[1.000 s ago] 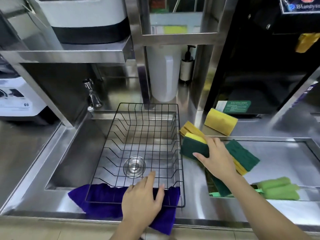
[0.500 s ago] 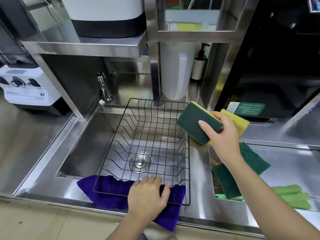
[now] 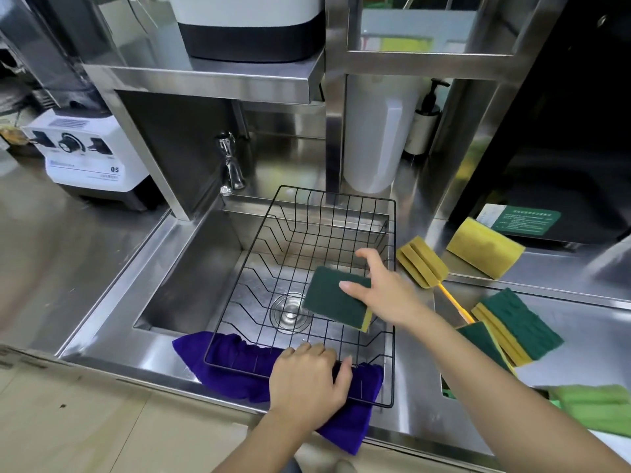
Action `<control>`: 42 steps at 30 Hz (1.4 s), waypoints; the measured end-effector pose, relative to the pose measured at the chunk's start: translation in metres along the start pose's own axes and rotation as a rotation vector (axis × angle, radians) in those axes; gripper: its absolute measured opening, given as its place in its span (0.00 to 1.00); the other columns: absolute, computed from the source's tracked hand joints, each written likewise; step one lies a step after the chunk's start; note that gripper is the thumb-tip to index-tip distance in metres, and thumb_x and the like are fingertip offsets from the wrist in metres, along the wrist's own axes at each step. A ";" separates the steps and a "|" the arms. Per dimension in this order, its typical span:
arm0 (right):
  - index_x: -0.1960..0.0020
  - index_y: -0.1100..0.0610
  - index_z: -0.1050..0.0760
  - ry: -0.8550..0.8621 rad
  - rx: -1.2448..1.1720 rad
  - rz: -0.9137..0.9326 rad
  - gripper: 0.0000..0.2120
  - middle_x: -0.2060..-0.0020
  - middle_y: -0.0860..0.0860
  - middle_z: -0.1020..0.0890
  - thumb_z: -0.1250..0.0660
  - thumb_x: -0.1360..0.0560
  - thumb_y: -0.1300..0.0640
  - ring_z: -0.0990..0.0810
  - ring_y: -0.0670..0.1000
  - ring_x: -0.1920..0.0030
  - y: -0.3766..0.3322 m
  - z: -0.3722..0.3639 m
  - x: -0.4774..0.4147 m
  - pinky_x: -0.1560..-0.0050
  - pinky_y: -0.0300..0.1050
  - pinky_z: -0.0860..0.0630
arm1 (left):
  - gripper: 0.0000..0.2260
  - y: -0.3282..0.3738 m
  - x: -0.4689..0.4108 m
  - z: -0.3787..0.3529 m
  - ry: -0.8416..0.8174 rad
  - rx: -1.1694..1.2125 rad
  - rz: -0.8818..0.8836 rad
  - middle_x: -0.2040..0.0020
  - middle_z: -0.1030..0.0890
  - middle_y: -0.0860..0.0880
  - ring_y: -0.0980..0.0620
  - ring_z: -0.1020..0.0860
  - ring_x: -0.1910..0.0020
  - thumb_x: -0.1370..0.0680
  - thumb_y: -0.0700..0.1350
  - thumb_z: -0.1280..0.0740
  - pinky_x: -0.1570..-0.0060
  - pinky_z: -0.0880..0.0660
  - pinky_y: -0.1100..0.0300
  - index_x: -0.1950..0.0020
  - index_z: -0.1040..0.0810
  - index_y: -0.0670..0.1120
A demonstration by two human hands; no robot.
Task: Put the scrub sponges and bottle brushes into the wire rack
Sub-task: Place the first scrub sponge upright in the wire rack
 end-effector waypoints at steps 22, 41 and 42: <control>0.38 0.52 0.28 -0.184 0.819 0.203 0.20 0.41 0.52 0.23 0.40 0.24 0.42 0.30 0.54 0.37 0.013 -0.040 -0.005 0.38 0.51 0.41 | 0.16 0.000 -0.001 -0.001 -0.034 0.020 -0.003 0.72 0.26 0.51 0.48 0.27 0.72 0.28 0.53 0.41 0.74 0.32 0.58 0.72 0.27 0.46; 0.34 0.51 0.33 0.328 0.432 -0.230 0.28 0.35 0.53 0.29 0.34 0.29 0.41 0.33 0.56 0.34 0.106 0.072 0.062 0.37 0.52 0.37 | 0.17 0.003 -0.003 -0.005 -0.090 -0.014 -0.060 0.73 0.27 0.51 0.48 0.26 0.73 0.28 0.54 0.45 0.75 0.31 0.57 0.71 0.27 0.46; 0.33 0.50 0.34 0.287 0.427 -0.260 0.29 0.34 0.53 0.30 0.34 0.30 0.40 0.34 0.57 0.33 0.113 0.071 0.065 0.37 0.53 0.37 | 0.17 0.003 -0.003 -0.005 -0.092 -0.009 -0.060 0.73 0.26 0.50 0.47 0.26 0.73 0.28 0.54 0.45 0.75 0.30 0.57 0.71 0.27 0.46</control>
Point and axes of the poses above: each hand's wrist, its own x-axis away from the middle knuckle, its own z-axis out of the back of the hand, y = z × x, the point moved 6 cm from there along -x, towards the middle knuckle
